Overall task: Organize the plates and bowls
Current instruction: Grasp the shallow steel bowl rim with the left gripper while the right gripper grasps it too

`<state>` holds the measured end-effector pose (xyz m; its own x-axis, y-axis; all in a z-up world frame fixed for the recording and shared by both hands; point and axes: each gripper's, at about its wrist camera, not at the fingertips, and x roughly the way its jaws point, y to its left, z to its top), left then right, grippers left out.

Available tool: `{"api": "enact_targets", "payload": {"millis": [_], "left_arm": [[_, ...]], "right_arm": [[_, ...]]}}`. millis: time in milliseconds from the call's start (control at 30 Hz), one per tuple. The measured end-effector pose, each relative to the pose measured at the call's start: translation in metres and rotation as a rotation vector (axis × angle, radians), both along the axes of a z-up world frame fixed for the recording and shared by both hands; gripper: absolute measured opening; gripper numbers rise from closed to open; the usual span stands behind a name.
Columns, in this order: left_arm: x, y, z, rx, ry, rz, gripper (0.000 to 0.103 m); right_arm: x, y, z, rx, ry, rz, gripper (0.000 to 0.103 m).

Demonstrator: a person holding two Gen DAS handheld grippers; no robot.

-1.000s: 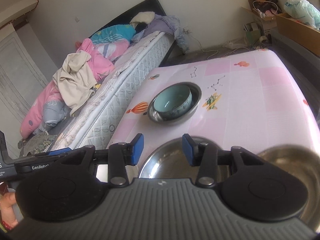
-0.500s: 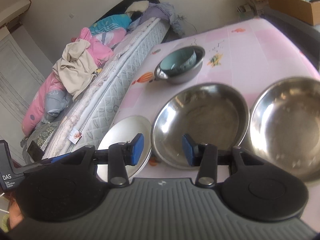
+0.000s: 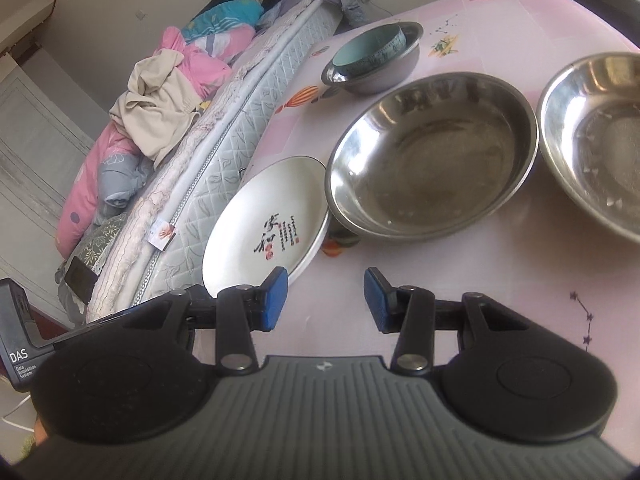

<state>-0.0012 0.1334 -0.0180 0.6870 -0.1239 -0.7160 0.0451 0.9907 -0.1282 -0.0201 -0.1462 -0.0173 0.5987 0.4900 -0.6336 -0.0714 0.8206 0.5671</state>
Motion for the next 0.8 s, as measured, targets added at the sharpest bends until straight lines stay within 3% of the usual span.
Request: {"api": "enact_targets", "payload": {"millis": [267,800], "left_arm": [[0.004,-0.045,0.005,-0.04,-0.02,-0.087,0.097],[0.015,-0.192,0.0,-0.116,-0.119,-0.307,0.094]], "right_arm": [[-0.014,-0.038,-0.001,0.021,-0.013,-0.091,0.042],[-0.036,-0.185,0.002,-0.008,-0.066,-0.357,0.042]]}}
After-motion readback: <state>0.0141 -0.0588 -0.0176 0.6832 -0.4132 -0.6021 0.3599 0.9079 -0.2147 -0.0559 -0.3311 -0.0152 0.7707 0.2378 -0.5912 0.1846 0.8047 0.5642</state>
